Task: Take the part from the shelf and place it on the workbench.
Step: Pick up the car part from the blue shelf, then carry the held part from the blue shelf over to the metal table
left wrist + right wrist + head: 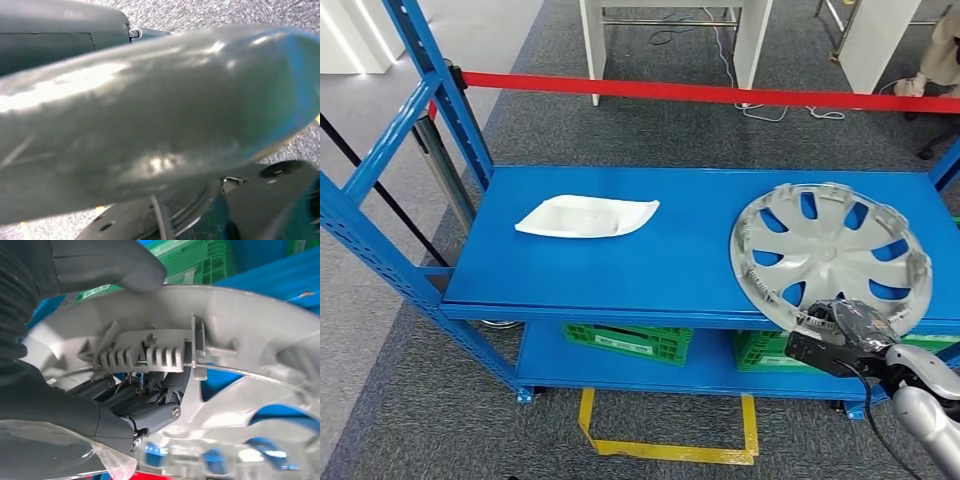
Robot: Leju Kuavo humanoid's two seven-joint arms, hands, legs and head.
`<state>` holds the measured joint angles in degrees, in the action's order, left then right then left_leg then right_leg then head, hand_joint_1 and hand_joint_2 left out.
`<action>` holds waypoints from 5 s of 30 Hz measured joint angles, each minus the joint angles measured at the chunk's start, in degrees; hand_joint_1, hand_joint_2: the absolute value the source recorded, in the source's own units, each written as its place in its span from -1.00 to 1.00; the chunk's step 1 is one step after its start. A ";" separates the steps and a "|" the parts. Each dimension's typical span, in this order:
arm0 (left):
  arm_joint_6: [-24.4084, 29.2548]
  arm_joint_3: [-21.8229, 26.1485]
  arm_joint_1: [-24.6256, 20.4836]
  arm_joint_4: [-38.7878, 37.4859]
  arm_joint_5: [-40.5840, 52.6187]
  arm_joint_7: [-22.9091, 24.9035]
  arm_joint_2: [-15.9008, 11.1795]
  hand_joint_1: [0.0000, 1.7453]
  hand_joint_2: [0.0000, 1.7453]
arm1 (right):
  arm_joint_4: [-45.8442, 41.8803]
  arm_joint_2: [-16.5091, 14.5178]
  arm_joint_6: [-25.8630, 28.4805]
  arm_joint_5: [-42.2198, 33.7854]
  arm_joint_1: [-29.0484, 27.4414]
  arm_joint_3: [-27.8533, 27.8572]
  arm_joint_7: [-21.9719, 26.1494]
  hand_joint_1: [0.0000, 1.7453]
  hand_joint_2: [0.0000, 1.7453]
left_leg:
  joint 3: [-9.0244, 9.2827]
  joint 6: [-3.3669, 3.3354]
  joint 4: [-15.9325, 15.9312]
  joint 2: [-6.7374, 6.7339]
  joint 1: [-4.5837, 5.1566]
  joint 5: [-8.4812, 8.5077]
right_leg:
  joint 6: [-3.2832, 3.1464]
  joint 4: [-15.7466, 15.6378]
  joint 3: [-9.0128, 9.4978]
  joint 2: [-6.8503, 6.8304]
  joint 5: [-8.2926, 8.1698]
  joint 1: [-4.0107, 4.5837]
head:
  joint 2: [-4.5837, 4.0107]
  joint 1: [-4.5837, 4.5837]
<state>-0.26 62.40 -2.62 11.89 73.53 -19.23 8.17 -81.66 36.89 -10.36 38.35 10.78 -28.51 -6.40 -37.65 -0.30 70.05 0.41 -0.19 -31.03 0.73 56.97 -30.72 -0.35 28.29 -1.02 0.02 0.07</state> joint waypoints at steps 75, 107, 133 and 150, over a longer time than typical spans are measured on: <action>-0.36 0.55 -0.70 0.00 1.79 -1.20 -0.92 -1.00 1.00 | -2.03 4.15 -3.63 -9.04 10.13 1.86 7.57 1.00 1.00 | 3.95 -3.18 -12.27 -0.20 1.18 4.75 | 2.30 16.84 -10.63 0.33 5.49 -0.02 | 0.00 -0.44; -0.67 -0.83 -1.73 0.00 4.03 0.86 -0.26 -1.00 1.00 | -3.02 -3.92 9.34 1.24 19.54 -6.98 12.95 1.00 1.00 | 2.76 -2.96 -12.36 -0.07 0.99 5.74 | 2.12 14.29 -10.30 0.29 3.31 -0.03 | 0.00 -0.49; -0.24 -0.83 -1.95 -0.02 3.60 1.03 0.01 -1.00 1.00 | -3.87 -5.25 10.03 2.25 19.26 -7.13 12.87 1.00 1.00 | 4.99 -3.32 -12.62 -0.26 1.18 4.23 | 1.83 9.93 -10.21 0.25 3.15 0.26 | 0.00 -0.60; -0.16 -0.81 -2.08 -0.02 3.45 0.59 -0.19 -1.00 1.00 | -6.99 -1.57 10.49 0.33 18.45 -0.66 12.35 1.00 1.00 | -3.56 0.17 3.78 -0.23 0.76 -3.09 | -0.30 1.63 -1.27 0.12 0.91 -0.10 | 0.00 -0.40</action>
<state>-0.42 61.58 -4.70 11.87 76.98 -18.64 7.98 -88.65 35.33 0.13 38.69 29.24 -29.17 5.95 -41.20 -0.13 73.83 0.18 0.57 -34.12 0.43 58.60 -31.99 -0.23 29.20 -1.12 0.02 -0.33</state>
